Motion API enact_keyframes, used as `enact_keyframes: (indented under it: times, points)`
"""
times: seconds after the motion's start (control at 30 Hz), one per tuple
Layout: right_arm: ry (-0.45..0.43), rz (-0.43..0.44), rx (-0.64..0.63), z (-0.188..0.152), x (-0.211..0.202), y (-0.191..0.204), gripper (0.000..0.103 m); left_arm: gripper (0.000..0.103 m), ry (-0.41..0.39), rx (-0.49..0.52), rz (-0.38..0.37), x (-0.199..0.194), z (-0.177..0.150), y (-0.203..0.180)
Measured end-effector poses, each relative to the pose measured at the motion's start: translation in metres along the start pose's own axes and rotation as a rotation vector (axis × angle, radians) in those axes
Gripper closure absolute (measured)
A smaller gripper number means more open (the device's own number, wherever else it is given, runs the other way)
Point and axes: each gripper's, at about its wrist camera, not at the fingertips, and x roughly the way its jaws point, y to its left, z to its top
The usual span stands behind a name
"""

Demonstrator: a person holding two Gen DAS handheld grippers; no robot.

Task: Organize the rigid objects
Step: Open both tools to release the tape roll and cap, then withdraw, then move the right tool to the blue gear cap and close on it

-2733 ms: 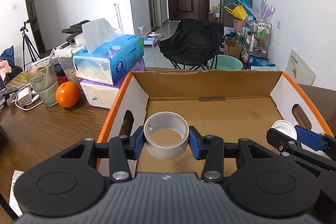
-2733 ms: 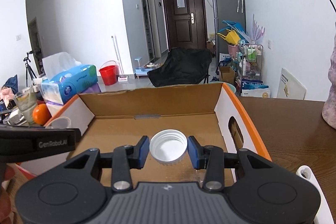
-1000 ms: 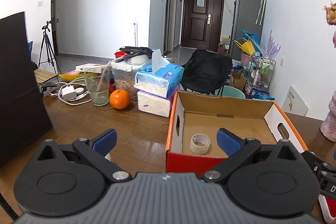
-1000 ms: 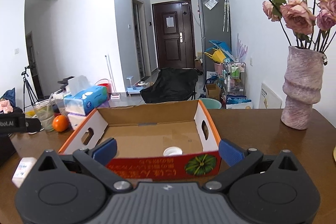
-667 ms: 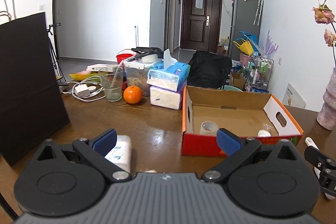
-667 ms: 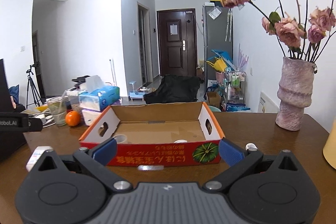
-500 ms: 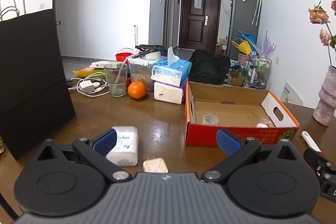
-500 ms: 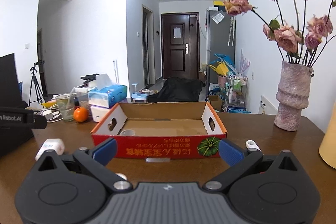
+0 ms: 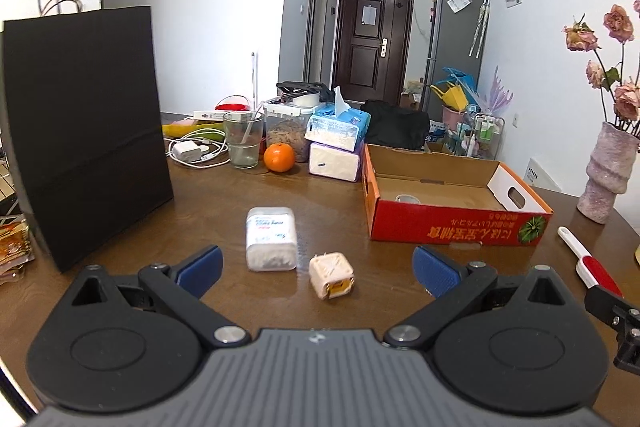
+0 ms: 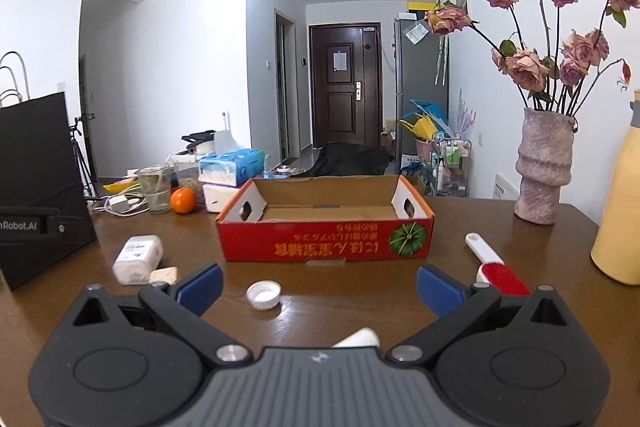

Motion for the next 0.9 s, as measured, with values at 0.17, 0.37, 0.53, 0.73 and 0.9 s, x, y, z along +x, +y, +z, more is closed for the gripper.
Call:
enact_keyframes:
  times: [0.17, 0.37, 0.53, 0.73, 0.9]
  points:
    - [0.018, 0.006, -0.024, -0.016, -0.023, 0.018, 0.0, 0.0, 0.003, -0.016, -0.017, -0.022, -0.014, 0.021]
    - [0.045, 0.011, -0.018, -0.035, -0.046, 0.035, 0.0, 0.0, 0.008, -0.024, -0.02, -0.041, -0.031, 0.044]
    - [0.075, 0.006, -0.02, -0.053, -0.061, 0.051, 0.0, 0.0, 0.018, -0.009, -0.024, -0.054, -0.046, 0.058]
    - [0.116, -0.007, -0.04, -0.076, -0.072, 0.073, 0.0, 0.0, 0.038, 0.013, -0.041, -0.062, -0.065, 0.07]
    - [0.136, -0.004, -0.067, -0.093, -0.076, 0.096, 0.001, 0.0, 0.063, 0.053, -0.052, -0.062, -0.083, 0.078]
